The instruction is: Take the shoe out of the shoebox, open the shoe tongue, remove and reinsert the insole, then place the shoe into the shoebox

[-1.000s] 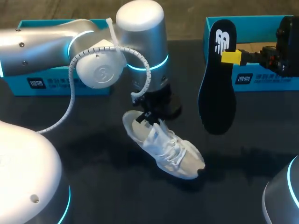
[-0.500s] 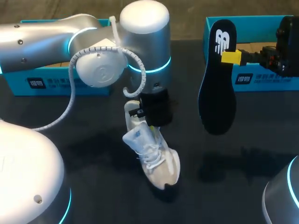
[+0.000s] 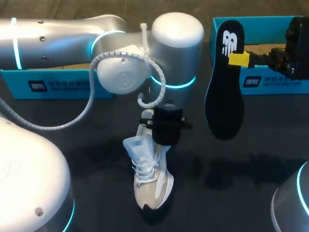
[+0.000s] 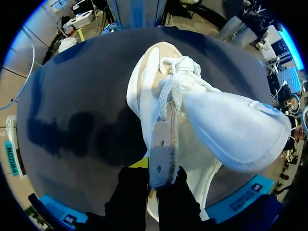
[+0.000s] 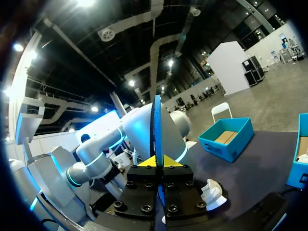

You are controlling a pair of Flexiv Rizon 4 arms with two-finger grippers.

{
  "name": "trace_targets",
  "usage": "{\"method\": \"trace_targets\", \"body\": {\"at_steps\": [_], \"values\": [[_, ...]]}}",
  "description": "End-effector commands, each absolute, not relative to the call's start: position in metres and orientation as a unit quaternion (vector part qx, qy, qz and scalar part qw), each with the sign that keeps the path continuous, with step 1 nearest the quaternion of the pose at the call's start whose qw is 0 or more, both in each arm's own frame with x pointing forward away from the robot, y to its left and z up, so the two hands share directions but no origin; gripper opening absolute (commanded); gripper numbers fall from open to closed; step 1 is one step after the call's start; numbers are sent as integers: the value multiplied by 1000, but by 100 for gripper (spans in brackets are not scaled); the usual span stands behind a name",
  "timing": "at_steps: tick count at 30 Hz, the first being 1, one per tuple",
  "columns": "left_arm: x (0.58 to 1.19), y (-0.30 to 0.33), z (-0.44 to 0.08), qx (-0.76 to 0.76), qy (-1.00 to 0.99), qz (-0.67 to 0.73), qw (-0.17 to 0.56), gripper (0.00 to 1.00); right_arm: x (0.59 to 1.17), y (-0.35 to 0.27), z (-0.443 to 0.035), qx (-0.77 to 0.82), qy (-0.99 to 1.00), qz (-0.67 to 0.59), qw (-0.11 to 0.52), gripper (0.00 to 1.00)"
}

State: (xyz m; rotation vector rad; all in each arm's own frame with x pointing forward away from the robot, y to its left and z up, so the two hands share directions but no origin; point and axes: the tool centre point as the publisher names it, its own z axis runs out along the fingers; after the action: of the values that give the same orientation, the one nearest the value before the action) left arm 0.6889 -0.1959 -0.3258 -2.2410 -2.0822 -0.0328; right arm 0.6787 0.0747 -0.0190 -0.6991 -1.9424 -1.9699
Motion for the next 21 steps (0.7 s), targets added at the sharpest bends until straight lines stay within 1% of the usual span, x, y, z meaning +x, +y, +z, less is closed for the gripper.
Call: {"method": "trace_targets", "body": {"at_steps": [1,21], "values": [[688,-208,-337,-727,-684,-18,60,0,678,76,-20,-244,-674,-683,143,0],[681,-210,-356,-710,-698,-23,88,0,678,76,-20,-244,-674,-683,143,0]]}}
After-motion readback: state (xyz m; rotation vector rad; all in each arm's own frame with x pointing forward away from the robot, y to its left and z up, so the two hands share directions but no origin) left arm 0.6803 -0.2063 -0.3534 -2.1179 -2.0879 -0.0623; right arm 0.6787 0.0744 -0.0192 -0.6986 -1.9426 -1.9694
